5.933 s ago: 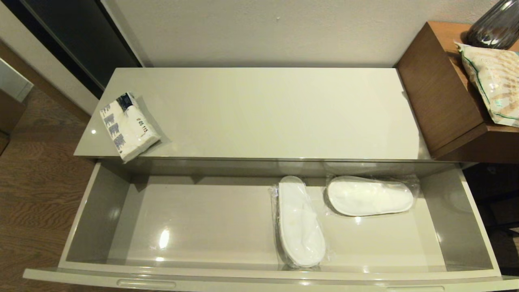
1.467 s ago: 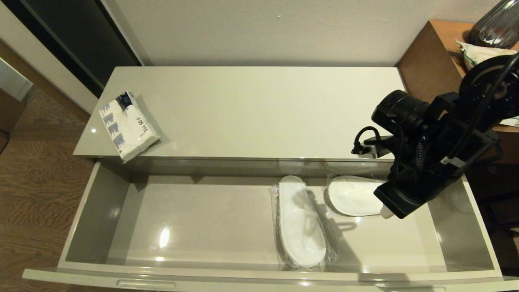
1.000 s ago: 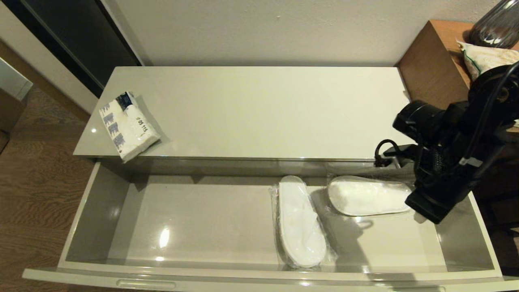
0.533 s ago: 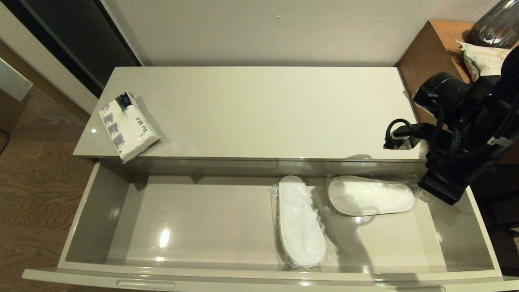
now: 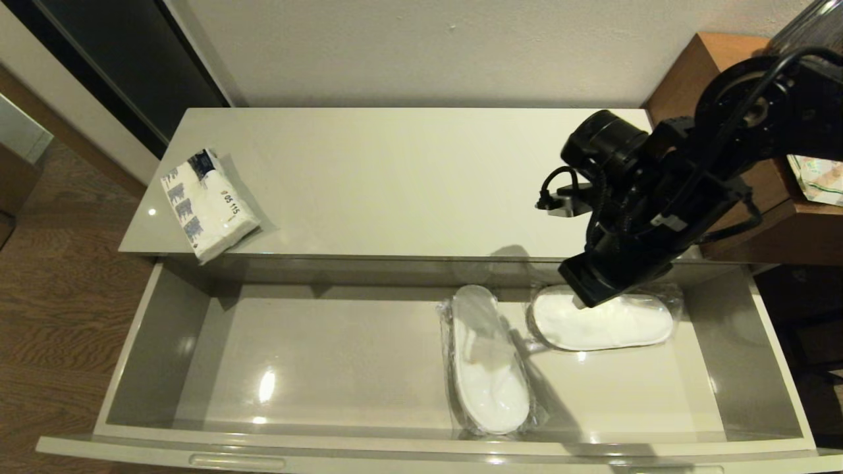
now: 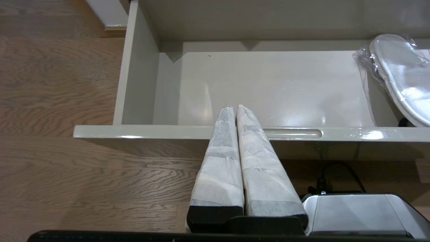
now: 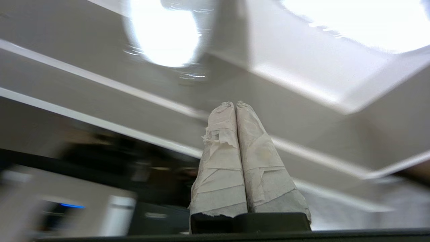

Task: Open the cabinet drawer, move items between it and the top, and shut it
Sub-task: Take out the disposable slippers from the drawer

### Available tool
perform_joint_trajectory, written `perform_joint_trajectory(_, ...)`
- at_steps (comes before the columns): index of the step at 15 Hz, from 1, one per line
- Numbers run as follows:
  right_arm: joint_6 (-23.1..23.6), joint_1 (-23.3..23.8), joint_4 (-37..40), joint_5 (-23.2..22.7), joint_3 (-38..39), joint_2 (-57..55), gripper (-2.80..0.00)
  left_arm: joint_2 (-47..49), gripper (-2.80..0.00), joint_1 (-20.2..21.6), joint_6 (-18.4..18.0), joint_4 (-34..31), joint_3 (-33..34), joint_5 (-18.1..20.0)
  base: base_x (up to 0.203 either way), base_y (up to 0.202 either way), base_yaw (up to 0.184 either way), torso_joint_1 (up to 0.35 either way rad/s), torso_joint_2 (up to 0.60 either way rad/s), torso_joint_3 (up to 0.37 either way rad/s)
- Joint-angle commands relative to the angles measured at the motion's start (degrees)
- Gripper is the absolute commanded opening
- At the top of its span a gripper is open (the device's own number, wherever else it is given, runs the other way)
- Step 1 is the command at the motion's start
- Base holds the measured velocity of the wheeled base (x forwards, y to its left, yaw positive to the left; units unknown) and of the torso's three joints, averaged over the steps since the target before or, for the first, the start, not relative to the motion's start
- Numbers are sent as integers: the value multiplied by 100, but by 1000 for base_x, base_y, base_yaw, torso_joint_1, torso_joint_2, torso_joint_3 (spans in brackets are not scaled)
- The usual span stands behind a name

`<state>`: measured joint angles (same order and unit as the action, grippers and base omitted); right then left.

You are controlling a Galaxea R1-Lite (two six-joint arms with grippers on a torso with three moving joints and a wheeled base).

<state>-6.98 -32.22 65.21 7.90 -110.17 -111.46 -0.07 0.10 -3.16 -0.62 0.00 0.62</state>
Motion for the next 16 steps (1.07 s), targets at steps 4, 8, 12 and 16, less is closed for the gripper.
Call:
perform_joint_trajectory(4,-2821,-1032,419,56,-73,-610,-280,7,-280,-1,-1,1,0,-1,0,0,0,0,0,0)
perform_joint_trajectory(8,-3067,-1046,442,196,5,-777,-56,7,-280,-1,-1,1,0,-1,0,0,0,0,0,0)
perform_joint_trajectory(12,-3072,-1029,391,295,310,-697,0,7,-280,-1,-1,1,0,-1,0,0,0,0,0,0)
perform_joint_trajectory(16,-3086,-1024,-567,321,1262,-647,0,7,-280,-1,-1,1,0,-1,0,0,0,0,0,0)
